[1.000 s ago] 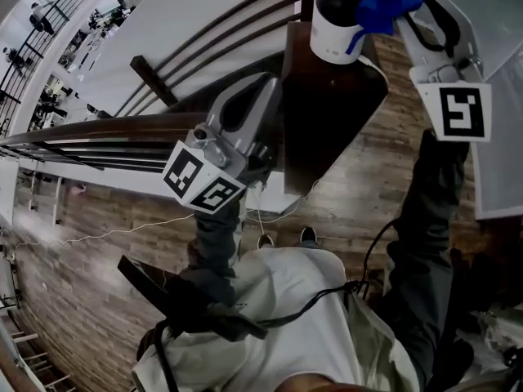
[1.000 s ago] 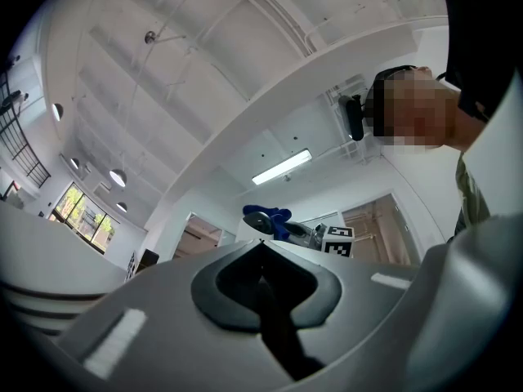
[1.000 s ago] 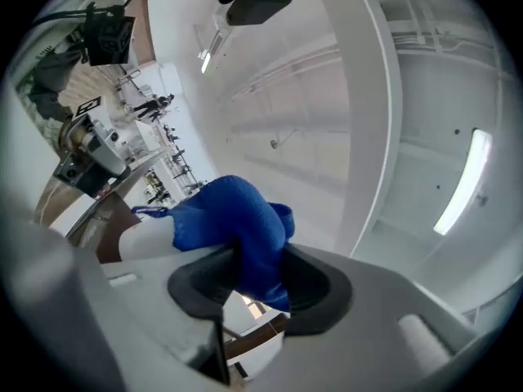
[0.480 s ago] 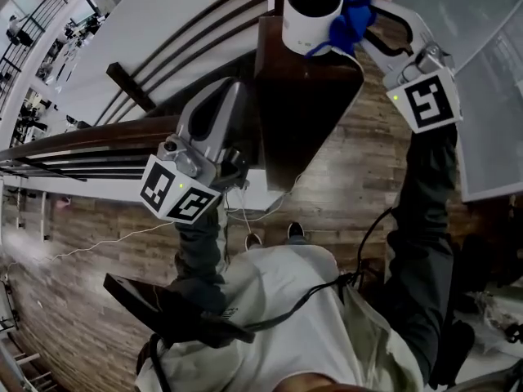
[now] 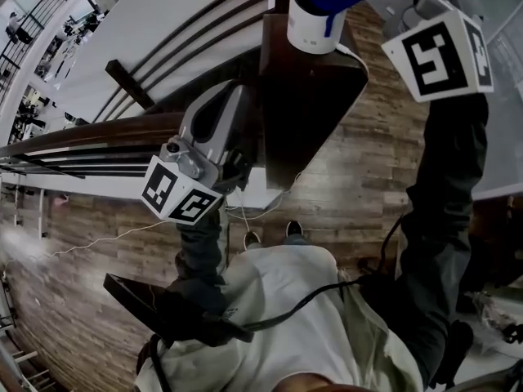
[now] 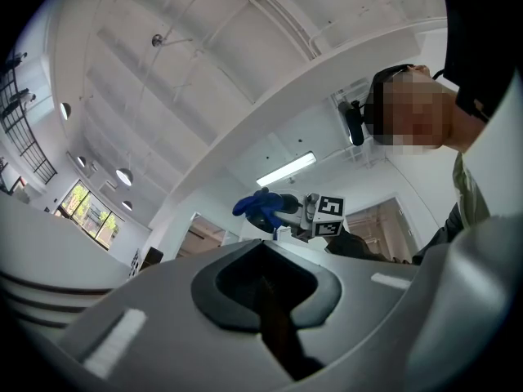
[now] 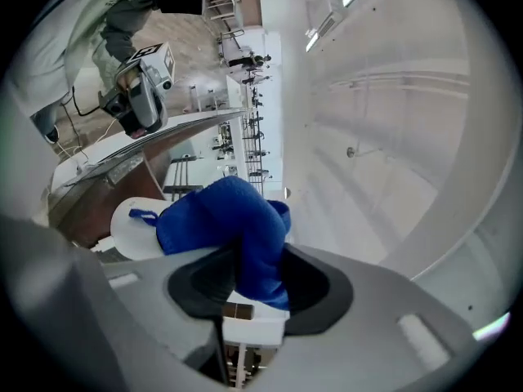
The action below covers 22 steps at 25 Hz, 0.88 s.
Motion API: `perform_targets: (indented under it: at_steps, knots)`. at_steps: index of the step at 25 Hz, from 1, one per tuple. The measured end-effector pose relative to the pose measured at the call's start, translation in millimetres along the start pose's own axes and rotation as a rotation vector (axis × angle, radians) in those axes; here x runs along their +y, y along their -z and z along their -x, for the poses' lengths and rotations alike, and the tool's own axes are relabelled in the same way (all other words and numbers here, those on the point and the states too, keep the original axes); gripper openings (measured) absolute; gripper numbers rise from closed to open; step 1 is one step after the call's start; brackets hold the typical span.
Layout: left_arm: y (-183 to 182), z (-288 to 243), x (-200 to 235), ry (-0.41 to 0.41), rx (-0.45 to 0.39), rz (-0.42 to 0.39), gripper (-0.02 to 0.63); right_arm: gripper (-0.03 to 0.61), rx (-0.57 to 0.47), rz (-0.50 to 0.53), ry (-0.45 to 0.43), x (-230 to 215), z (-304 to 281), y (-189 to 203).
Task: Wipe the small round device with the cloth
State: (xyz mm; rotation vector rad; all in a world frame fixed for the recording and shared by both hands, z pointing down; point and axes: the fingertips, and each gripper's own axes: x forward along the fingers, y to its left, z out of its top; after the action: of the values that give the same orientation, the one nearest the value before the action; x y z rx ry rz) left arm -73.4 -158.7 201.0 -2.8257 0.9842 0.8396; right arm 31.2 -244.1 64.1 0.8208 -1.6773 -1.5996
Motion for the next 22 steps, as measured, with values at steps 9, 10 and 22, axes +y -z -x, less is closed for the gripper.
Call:
perform_targets:
  at_steps: [9,10,22]
  knots:
    - [0,-2,-3,0.017,-0.001,0.018,0.002,0.15,-0.077,0.126,0.017,36,40,-58]
    - [0,-4,-3,0.019,-0.001,0.021,0.002,0.15,-0.079,0.164,0.0,47,42,-65]
    - [4,3,-5,0.034,0.004,0.039,0.002,0.15,0.032,0.336,0.055,38,46,-78]
